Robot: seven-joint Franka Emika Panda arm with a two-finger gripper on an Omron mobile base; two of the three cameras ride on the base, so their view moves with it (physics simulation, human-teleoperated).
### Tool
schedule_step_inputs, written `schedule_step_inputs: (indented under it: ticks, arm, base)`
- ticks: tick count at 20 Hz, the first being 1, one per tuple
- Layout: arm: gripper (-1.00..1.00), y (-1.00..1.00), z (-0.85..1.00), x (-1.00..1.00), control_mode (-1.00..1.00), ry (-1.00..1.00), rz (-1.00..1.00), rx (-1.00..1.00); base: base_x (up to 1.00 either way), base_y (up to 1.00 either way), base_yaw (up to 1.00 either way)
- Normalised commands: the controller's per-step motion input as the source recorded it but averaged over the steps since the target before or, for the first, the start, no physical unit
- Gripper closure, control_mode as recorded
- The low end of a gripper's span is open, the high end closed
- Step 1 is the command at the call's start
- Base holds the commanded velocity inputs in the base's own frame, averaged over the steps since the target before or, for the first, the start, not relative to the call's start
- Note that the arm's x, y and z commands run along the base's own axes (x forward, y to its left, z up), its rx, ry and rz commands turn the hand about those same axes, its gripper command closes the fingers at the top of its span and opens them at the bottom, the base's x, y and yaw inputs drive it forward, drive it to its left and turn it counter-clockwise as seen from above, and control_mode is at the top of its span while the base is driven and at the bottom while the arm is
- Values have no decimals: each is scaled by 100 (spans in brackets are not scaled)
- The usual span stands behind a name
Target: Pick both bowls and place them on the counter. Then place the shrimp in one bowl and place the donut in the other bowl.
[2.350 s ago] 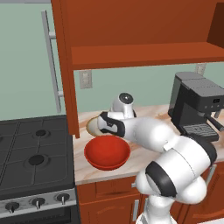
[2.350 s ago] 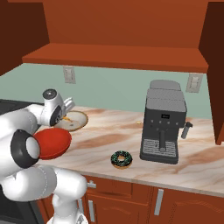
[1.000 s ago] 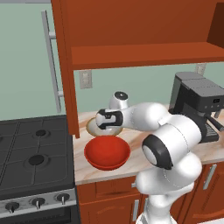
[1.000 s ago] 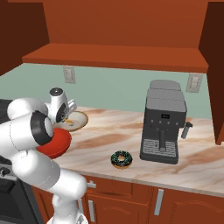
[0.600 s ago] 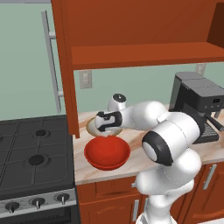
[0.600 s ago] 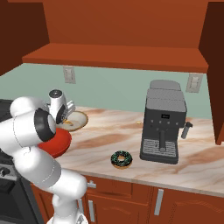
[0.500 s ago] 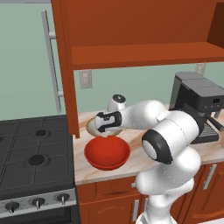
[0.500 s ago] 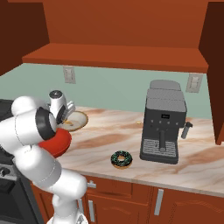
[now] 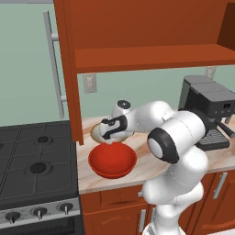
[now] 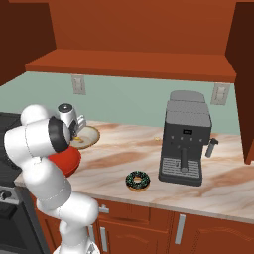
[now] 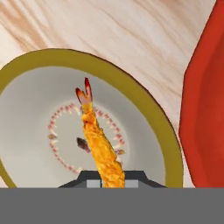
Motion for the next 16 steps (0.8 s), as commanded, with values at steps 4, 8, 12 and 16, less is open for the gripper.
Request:
schedule_step_inputs:
  ticks: [4,8,12,16]
  arm:
    - [100,2,0,19,-100,3,0,-1]
    - [100,4,0,23,-100,5,0,-1]
    - [100,8,-1,19,-100,7,0,-1]
    - [100,11,0,16,-100,11,-1,-1]
  base:
    - [0,0,0]
    - [0,0,0]
    - [0,0,0]
    - [0,0,0]
